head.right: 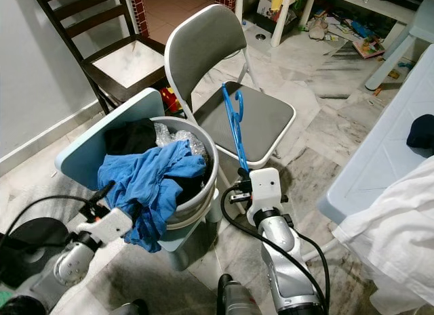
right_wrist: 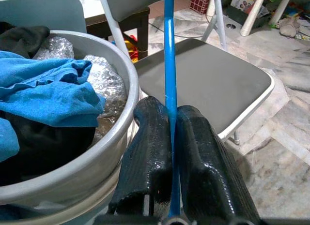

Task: Hang hanger

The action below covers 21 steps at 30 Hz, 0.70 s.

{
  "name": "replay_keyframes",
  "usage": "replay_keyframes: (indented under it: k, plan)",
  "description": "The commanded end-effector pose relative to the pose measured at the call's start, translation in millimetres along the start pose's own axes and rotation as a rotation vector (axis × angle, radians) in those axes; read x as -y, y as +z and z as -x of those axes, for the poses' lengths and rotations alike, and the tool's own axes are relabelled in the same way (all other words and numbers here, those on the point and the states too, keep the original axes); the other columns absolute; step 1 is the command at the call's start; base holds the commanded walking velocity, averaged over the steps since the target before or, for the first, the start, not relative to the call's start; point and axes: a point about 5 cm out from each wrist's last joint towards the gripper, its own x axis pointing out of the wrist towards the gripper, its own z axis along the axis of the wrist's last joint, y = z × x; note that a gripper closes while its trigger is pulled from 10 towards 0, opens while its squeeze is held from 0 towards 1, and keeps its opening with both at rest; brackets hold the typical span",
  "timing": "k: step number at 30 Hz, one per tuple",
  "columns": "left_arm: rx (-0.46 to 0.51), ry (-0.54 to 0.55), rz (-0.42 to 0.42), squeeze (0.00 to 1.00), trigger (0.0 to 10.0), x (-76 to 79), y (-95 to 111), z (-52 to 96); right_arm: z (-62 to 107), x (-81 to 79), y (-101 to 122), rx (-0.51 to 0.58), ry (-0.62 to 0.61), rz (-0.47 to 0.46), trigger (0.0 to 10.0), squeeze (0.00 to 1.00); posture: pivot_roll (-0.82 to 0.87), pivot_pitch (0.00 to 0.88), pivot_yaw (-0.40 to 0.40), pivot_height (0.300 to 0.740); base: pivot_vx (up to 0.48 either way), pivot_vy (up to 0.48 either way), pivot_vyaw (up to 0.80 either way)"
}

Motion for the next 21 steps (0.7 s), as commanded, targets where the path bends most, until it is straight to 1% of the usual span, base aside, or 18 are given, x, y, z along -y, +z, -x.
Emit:
replay_keyframes:
  k: [1, 4, 9, 13, 14, 15, 16, 21]
  plan:
    - [-0.026, -0.056, -0.031, 0.0, 10.0, 5.0, -6, 2.3, 2.9, 1.7, 2, 0.006, -0.002, -0.003, 10.0, 0.0, -0.2, 0.247, -0.029, 0.74, 0.0, 0.0, 0.0]
    - [-0.023, -0.075, -0.054, 0.0, 10.0, 4.5, -3, -4.0, 4.2, 2.2, 2, 0.005, -0.005, -0.001, 10.0, 0.0, -0.21, 0.248, -0.031, 0.74, 0.0, 0.0, 0.0]
    - [0.024, -0.103, -0.076, 0.0, 10.0, 8.7, 11, -18.4, 7.3, 6.2, 2, 0.002, -0.023, 0.004, 10.0, 0.0, -0.23, 0.252, -0.023, 0.74, 0.0, 0.0, 0.0]
    - [0.034, -0.132, -0.078, 0.0, 10.0, 13.7, 16, -21.8, 8.2, 7.2, 2, 0.002, -0.031, 0.003, 10.0, 0.0, -0.24, 0.253, -0.019, 0.74, 0.0, 0.0, 0.0]
    - [0.038, -0.145, -0.076, 0.0, 6.4, 15.2, 16, -21.9, 8.5, 7.3, 2, 0.002, -0.033, 0.003, 10.0, 0.0, -0.24, 0.253, -0.017, 0.74, 0.0, 0.0, 0.0]
    - [0.045, -0.167, -0.076, 0.0, 2.0, 17.6, 17, -21.8, 8.7, 7.4, 2, 0.003, -0.035, 0.002, 10.0, 0.0, -0.24, 0.253, -0.017, 0.74, 0.0, 0.0, 0.0]
    - [0.047, -0.176, -0.076, 0.0, 0.0, 18.7, 17, -21.5, 8.8, 7.3, 3, 0.003, -0.037, 0.002, 10.0, 0.0, -0.24, 0.253, -0.017, 0.74, 0.0, 0.0, 0.0]
    - [0.042, -0.192, -0.057, 0.0, 0.0, 21.1, 16, -20.1, 9.8, 8.3, 2, 0.001, -0.043, 0.001, 10.0, 0.0, -0.25, 0.251, -0.013, 0.74, 0.0, 0.0, 0.0]
